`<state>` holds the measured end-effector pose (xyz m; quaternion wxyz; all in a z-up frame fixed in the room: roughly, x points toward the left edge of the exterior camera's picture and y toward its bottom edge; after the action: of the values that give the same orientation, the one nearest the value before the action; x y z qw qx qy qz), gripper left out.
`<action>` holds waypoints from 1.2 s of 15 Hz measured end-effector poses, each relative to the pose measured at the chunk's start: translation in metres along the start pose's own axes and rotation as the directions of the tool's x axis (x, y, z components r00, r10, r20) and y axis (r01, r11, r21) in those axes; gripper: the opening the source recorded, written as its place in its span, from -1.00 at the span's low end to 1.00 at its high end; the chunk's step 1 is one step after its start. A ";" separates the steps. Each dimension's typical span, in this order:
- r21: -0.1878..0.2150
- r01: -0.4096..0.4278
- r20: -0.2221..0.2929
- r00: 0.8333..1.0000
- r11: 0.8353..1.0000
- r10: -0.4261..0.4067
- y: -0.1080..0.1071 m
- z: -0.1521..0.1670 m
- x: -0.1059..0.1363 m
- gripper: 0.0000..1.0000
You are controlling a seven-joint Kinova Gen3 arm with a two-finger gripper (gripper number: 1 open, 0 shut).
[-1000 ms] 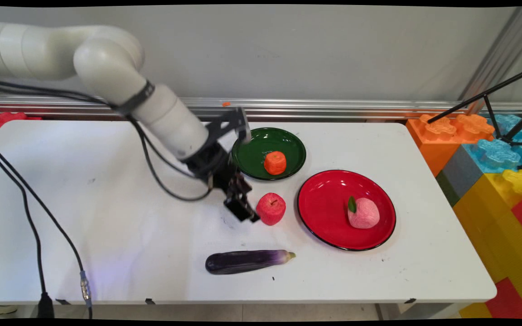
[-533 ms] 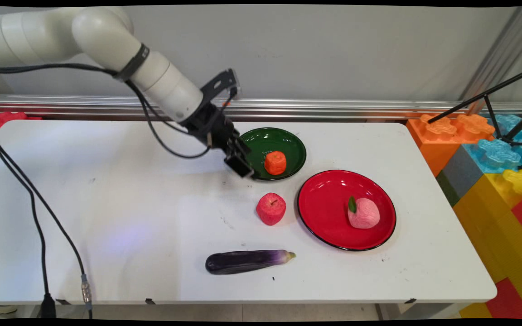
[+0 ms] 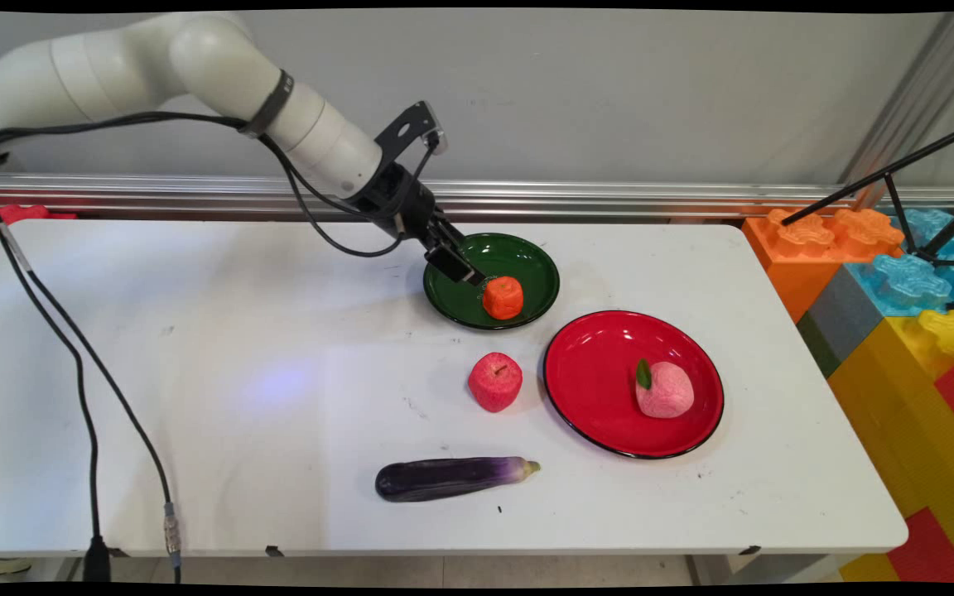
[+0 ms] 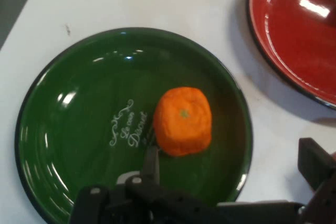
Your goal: Pick up the mandarin from the green plate
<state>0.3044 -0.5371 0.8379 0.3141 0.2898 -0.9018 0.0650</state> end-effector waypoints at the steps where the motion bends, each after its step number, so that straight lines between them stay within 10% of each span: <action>1: 0.003 0.007 -0.002 1.000 1.000 -0.007 -0.003 0.006 -0.001 1.00; 18: -0.022 -0.026 -0.048 0.999 0.999 0.025 -0.038 0.082 -0.007 1.00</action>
<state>0.2868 -0.5895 0.7661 0.3380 0.2730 -0.8983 0.0654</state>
